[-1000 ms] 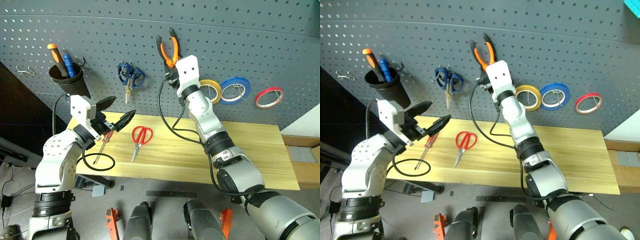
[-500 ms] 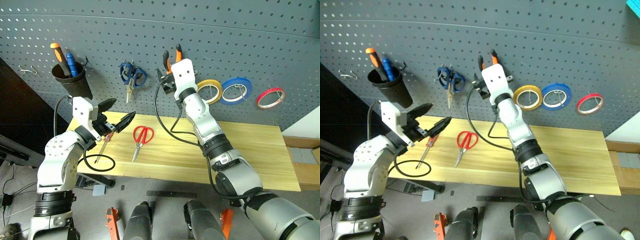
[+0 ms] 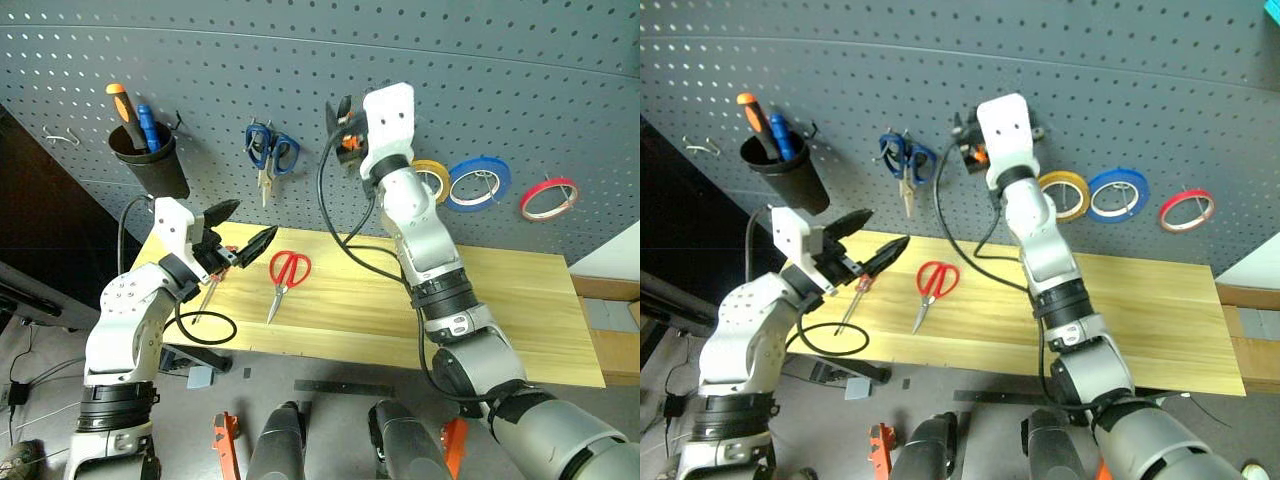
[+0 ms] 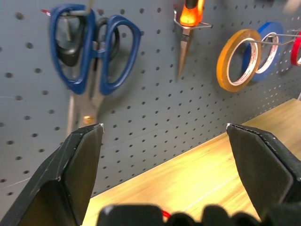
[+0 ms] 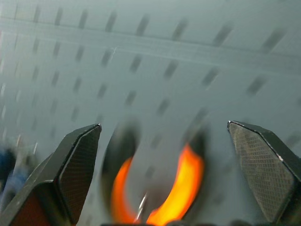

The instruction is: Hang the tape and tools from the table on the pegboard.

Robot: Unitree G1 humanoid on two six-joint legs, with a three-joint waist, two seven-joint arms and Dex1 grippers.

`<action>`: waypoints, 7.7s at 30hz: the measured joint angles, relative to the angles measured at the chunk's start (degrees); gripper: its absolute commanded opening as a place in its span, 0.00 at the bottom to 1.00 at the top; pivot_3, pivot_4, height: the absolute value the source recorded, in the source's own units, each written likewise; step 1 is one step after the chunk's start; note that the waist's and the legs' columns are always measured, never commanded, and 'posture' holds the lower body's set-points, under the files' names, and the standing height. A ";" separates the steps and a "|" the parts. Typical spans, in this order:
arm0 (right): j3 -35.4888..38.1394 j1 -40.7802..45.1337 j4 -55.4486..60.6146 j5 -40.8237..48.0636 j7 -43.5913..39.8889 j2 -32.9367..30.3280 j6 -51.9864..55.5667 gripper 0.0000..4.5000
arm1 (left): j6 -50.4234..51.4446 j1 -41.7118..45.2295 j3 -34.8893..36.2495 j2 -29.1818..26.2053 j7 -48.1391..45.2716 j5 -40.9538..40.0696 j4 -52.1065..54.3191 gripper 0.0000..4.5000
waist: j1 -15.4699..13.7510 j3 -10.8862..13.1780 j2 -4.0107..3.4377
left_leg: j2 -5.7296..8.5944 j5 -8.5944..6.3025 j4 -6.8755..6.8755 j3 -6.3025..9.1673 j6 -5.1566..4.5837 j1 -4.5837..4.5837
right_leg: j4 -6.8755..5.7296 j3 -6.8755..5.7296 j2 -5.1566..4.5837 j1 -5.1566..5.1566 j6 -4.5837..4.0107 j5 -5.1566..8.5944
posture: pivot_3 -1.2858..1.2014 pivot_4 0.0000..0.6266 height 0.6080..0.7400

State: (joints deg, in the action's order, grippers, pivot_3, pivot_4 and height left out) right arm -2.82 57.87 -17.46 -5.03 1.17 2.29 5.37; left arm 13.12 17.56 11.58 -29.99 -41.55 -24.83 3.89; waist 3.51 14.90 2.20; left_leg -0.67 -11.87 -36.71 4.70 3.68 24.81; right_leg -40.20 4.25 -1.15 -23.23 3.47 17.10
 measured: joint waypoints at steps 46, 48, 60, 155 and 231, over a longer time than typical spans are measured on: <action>-11.89 -31.57 53.51 39.72 -31.33 -34.44 54.82 1.00 | 23.98 10.97 -12.00 12.06 22.95 18.31 -28.57 0.96 | 1.35 0.39 -0.41 | 0.11 0.04 0.45 0.04 -0.09 0.01 | 0.44 -0.12 0.04 0.08 -0.09 0.05 | 0.47 0.47 1.00; -12.43 -31.57 53.70 39.45 -31.82 -34.84 54.55 1.00 | 23.55 11.42 -11.95 12.33 23.28 18.52 -29.43 0.86 | 1.38 0.39 -0.41 | 0.11 0.05 0.45 0.04 -0.09 0.01 | 0.44 -0.12 0.04 0.08 -0.09 0.05 | 0.46 0.47 1.00; -13.04 -30.31 52.28 36.41 -33.97 -36.25 52.75 1.00 | 20.93 9.78 -11.64 12.22 23.23 19.66 -29.23 0.24 | 1.43 0.39 -0.41 | 0.09 0.05 0.45 0.05 -0.09 0.01 | 0.45 -0.12 0.03 0.08 -0.09 0.05 | 0.47 0.44 1.00; -8.55 -22.55 47.24 32.50 -21.01 -20.83 54.88 1.00 | 14.76 2.89 1.76 2.03 21.77 15.74 -19.11 0.98 | 2.92 1.21 -0.43 | -0.02 0.06 0.42 0.01 -0.10 0.02 | 0.48 -0.14 0.13 0.05 -0.18 -0.11 | 0.45 0.53 1.00; -7.83 -10.60 34.77 28.05 -44.81 -23.58 26.56 1.00 | -6.69 25.55 15.13 -6.52 28.02 4.80 -6.63 0.19 | 1.26 0.76 0.65 | 0.08 0.46 0.63 0.09 0.59 0.18 | 0.57 -0.52 -0.08 -0.14 -0.22 -0.15 | 0.49 0.24 1.00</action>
State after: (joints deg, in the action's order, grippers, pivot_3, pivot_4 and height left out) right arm -10.64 47.27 17.31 23.02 -43.64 -21.29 31.92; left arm 6.43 43.12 26.70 -36.51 -13.54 -20.02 -2.74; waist 4.77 15.65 2.85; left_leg -0.59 -11.41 -36.08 4.78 4.26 24.99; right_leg -39.63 3.72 -1.22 -23.37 3.25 16.96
